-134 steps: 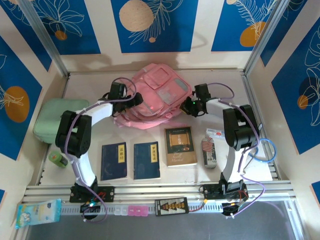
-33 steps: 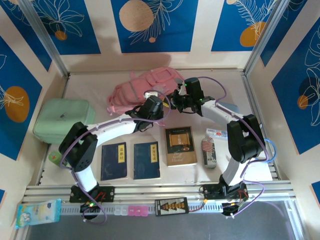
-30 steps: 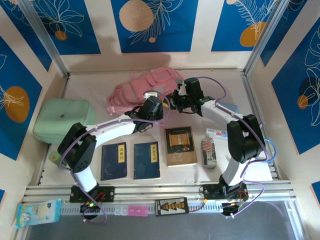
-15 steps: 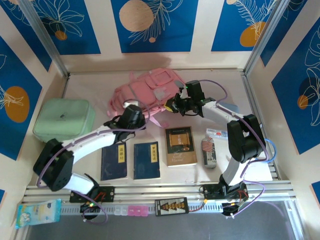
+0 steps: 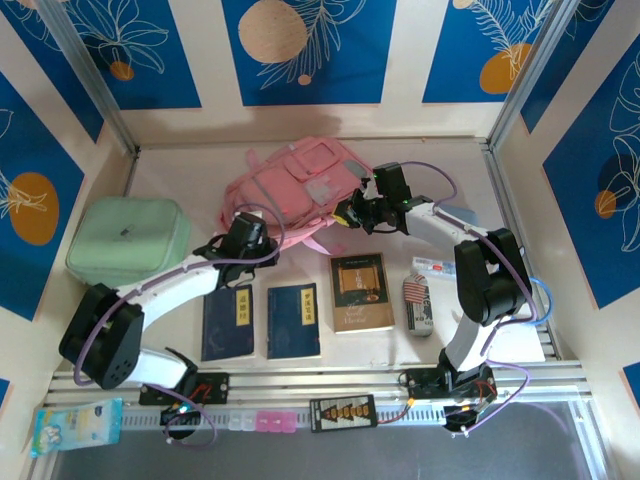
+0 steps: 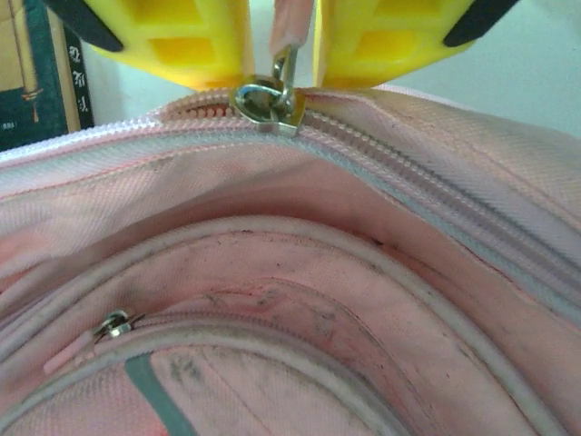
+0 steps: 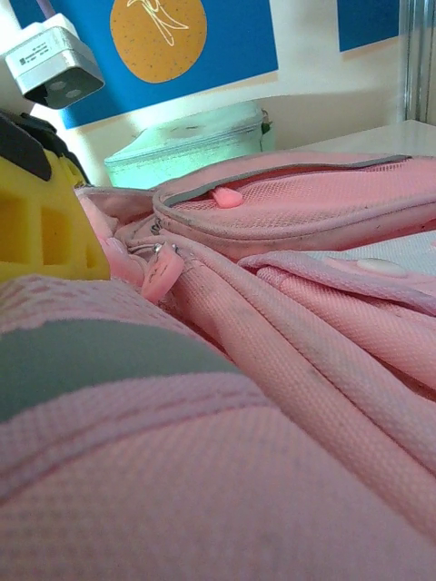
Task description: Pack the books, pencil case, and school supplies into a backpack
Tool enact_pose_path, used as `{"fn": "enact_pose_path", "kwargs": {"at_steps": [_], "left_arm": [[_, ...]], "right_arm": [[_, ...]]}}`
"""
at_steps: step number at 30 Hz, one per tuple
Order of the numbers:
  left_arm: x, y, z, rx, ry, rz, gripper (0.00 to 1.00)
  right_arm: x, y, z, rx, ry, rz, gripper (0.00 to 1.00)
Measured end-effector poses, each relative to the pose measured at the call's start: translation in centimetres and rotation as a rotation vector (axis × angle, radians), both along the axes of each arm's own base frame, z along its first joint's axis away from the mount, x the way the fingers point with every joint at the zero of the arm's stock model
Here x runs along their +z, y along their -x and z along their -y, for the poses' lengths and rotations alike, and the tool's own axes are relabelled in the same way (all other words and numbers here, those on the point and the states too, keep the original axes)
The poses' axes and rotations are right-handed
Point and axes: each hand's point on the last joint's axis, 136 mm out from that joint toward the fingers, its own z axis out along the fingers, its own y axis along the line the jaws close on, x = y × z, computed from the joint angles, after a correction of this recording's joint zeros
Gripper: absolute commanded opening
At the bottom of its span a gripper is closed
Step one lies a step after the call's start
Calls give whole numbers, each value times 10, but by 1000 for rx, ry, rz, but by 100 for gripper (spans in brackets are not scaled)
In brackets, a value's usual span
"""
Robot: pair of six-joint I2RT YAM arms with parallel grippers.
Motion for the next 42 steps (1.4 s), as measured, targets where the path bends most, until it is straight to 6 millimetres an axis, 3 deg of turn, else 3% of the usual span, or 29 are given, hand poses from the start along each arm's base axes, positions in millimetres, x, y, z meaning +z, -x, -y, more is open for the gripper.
{"fn": "enact_pose_path", "kwargs": {"at_steps": [8, 16, 20, 23, 26, 36, 42], "left_arm": [[3, -6, -4, 0, 17, 14, 30], [3, -6, -6, -27, -9, 23, 22], [7, -5, -8, -39, -21, 36, 14], [9, -4, -9, -50, -34, 41, 0], [11, -2, -11, -69, -52, 46, 0], [11, 10, -16, -147, -108, 43, 0], [3, 13, -7, -221, -90, -5, 0]], "right_arm": [[0, 0, 0, 0, -1, 0, 1], [0, 0, 0, -1, -1, 0, 1], [0, 0, 0, -2, -1, -2, 1], [0, 0, 0, -3, -1, -2, 1], [0, -1, 2, -2, 2, 3, 1], [-8, -26, 47, -15, 57, 60, 1], [-33, -45, 52, 29, 69, 49, 6]]}}
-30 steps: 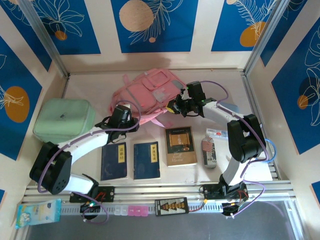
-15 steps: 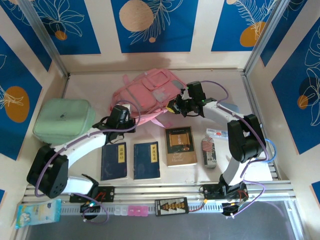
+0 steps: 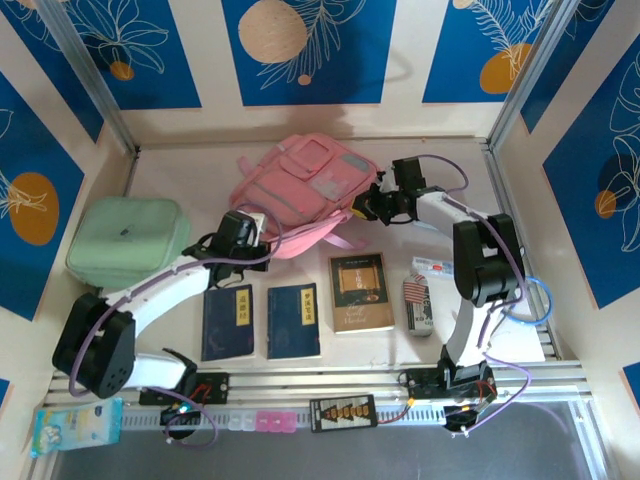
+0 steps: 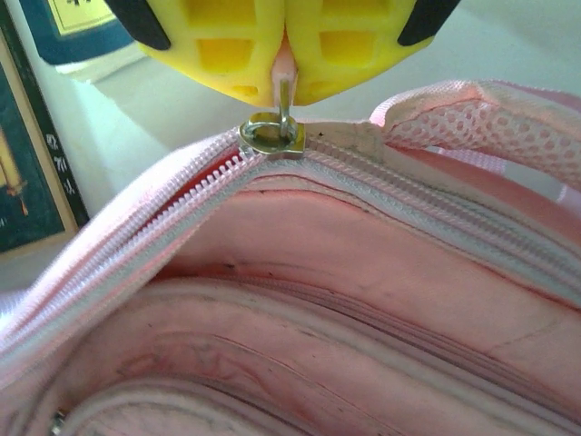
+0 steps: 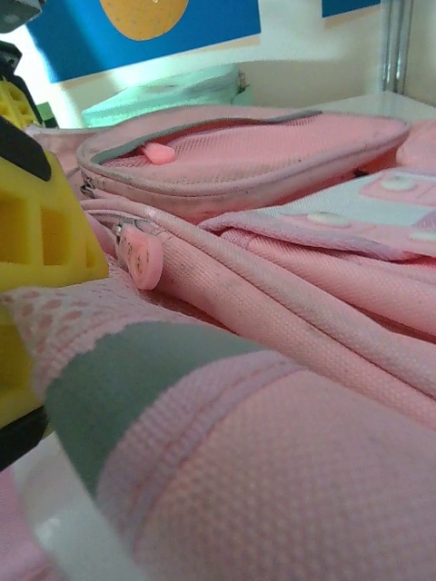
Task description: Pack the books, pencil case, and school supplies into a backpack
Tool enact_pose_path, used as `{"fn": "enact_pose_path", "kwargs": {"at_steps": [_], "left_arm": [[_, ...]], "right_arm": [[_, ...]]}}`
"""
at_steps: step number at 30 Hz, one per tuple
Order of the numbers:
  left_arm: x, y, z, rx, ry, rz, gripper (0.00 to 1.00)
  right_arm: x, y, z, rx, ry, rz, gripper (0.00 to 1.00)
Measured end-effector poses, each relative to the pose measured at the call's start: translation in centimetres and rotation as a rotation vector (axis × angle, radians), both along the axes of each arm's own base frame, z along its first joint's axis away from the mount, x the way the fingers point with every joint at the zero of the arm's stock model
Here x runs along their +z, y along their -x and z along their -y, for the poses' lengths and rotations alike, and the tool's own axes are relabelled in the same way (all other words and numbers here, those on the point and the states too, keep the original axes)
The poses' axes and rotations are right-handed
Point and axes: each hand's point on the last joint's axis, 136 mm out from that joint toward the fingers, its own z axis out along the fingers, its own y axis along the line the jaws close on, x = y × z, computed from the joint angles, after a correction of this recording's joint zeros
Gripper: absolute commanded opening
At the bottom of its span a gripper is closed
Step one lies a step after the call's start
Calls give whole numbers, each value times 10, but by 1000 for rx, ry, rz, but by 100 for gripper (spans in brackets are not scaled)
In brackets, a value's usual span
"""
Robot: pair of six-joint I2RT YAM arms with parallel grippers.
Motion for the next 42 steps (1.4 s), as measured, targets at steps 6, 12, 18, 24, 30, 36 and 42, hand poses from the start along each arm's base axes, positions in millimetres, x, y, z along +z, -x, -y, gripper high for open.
{"fn": "enact_pose_path", "kwargs": {"at_steps": [6, 12, 18, 24, 30, 36, 42], "left_arm": [[22, -4, 26, -92, 35, -8, 0], [42, 8, 70, -220, 72, 5, 0], [23, 22, 110, -307, 72, -70, 0], [8, 17, 140, -336, 73, -124, 0], [6, 10, 154, -338, 93, -140, 0], [-1, 9, 157, -337, 94, -160, 0], [-6, 10, 158, -341, 93, -172, 0]], "right_arm": [[-9, -29, 4, 0, 20, 28, 6], [-14, -56, 5, -24, 32, 62, 17], [-15, -72, 38, -138, 88, 79, 44], [10, -34, 95, -288, 102, 38, 64], [34, 21, 80, -273, 36, 7, 70], [7, 69, 32, -184, -3, -152, 74], [1, 81, 3, -152, 0, -198, 81]]}}
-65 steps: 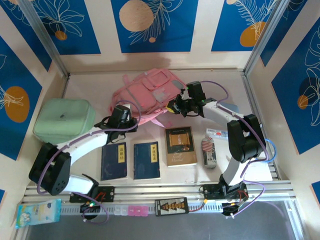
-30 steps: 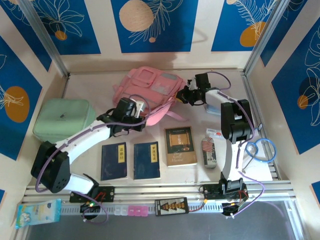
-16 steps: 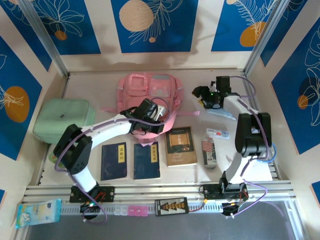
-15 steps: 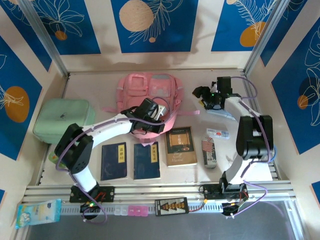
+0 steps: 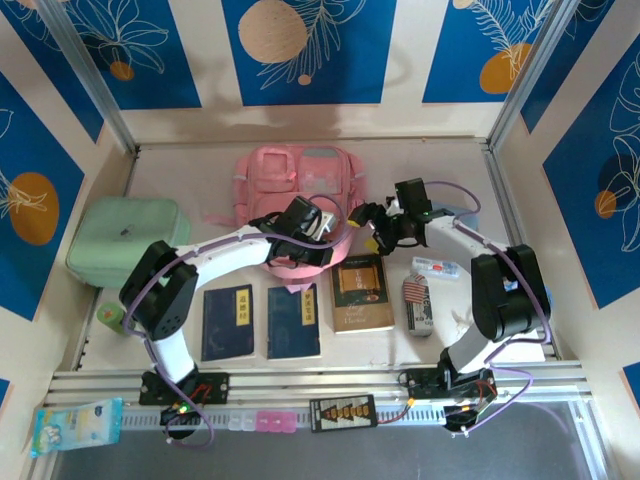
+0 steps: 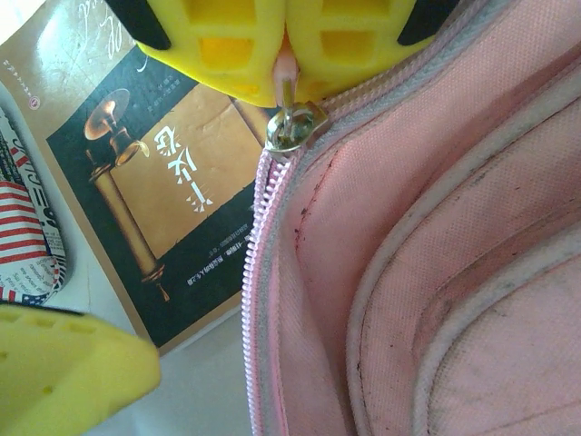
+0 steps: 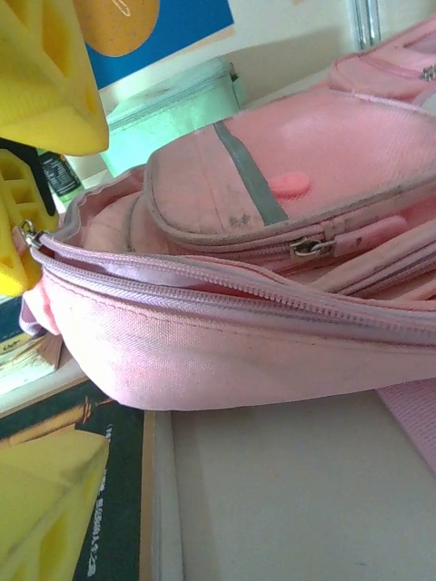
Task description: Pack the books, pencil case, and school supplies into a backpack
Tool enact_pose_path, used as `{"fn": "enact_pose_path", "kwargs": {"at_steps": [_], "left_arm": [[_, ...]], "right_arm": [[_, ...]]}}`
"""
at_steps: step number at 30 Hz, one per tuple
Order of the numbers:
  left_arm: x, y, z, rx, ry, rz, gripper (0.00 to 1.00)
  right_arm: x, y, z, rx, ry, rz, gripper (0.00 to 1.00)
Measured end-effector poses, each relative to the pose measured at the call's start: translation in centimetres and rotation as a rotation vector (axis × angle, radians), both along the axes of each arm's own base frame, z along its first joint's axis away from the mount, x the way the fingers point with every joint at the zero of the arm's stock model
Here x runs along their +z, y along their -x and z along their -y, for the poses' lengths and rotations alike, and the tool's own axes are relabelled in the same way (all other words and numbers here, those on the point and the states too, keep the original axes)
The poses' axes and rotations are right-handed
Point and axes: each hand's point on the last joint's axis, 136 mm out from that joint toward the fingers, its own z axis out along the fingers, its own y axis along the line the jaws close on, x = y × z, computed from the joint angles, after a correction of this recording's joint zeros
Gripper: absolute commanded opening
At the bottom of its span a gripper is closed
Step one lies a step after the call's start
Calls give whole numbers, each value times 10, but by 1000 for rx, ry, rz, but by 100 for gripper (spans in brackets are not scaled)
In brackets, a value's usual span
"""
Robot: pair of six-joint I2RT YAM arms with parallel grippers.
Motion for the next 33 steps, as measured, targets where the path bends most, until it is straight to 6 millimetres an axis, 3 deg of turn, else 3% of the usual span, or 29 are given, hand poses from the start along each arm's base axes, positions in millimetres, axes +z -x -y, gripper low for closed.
{"fn": "enact_pose_path", "kwargs": {"at_steps": [11, 17, 19, 27, 30, 33], "left_arm": [[0, -1, 0, 1, 0, 3, 0], [-2, -2, -5, 24, -24, 2, 0], [0, -3, -5, 31, -29, -2, 0], [-1, -1, -18, 29, -87, -30, 0], [0, -1, -36, 40, -125, -34, 0], [3, -1, -67, 80, -165, -39, 0]], "right_arm": [[-25, -7, -37, 13, 42, -78, 59], [-34, -2, -41, 7, 72, -105, 22], [-35, 0, -39, 9, 79, -115, 17], [-35, -3, -31, 8, 97, -112, 10], [-35, -8, -20, -5, 111, -109, 9], [-33, -17, -7, -29, 122, -97, 9]]}}
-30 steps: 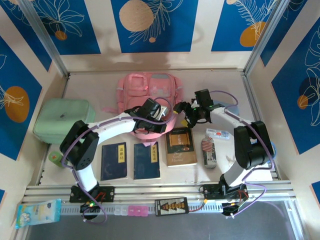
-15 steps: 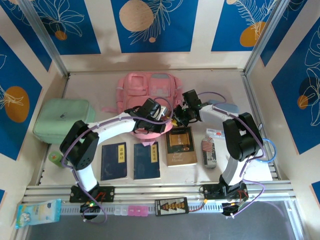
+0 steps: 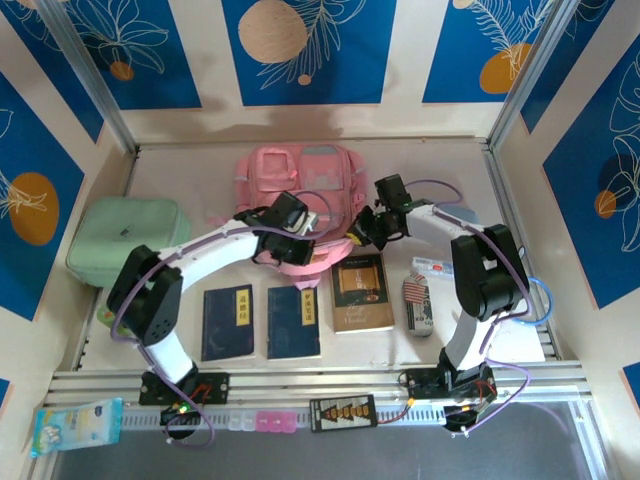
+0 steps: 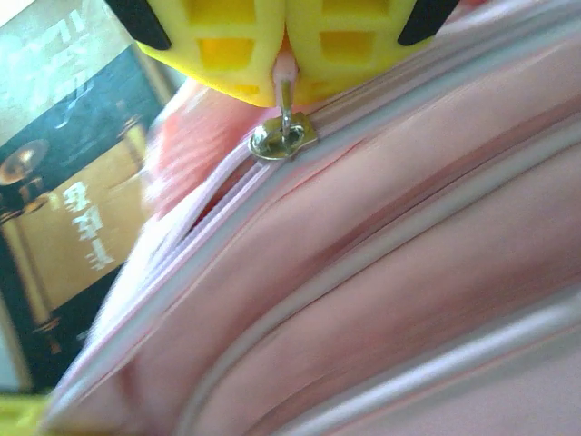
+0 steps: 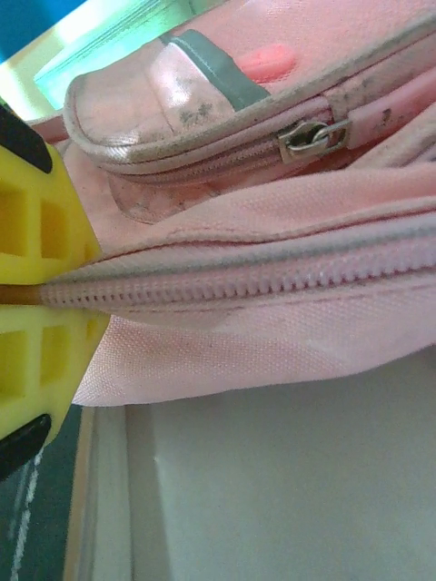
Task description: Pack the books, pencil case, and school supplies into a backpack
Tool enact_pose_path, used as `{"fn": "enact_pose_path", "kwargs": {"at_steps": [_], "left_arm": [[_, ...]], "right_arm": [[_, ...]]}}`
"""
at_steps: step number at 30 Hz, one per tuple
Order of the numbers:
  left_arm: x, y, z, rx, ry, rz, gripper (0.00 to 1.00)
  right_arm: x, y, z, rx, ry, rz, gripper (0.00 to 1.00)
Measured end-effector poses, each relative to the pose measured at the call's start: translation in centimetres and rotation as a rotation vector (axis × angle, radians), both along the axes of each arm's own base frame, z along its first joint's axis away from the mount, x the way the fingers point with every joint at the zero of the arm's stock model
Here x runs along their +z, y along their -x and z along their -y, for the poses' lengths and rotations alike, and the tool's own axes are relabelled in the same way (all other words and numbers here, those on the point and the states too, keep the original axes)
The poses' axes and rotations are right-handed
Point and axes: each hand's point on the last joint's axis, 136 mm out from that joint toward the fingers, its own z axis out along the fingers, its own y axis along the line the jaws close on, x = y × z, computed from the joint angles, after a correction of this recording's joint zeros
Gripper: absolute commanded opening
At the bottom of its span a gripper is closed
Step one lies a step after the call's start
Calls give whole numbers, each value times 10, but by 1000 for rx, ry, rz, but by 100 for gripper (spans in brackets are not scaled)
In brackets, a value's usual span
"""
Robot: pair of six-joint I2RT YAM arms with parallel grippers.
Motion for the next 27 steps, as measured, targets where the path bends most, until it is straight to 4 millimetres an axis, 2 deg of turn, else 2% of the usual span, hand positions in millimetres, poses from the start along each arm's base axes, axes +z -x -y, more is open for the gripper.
{"fn": "enact_pose_path", "kwargs": {"at_steps": [2, 5, 11, 15, 19, 21, 24, 27], "left_arm": [[2, -1, -22, 38, -17, -5, 0], [5, -5, -39, 69, -15, -1, 0], [7, -9, -35, 41, 15, 14, 0], [8, -15, -20, 13, 50, 9, 0], [9, -18, 0, -21, 66, -3, 0], [10, -19, 15, -39, 86, -10, 0], [12, -21, 44, -76, 119, -15, 0], [9, -23, 71, -106, 140, -25, 0]], "right_arm": [[2, -6, 10, -14, 7, 10, 9], [7, -13, 16, -16, 7, 28, 9], [14, -24, 23, -2, 17, 60, 10], [12, -34, 38, -23, 22, 59, 26], [17, -50, 73, -91, 52, 87, 49], [23, -52, 88, -119, 76, 103, 55], [45, -42, 96, -149, 91, 138, 62], [66, -17, 93, -171, 76, 164, 68]]}}
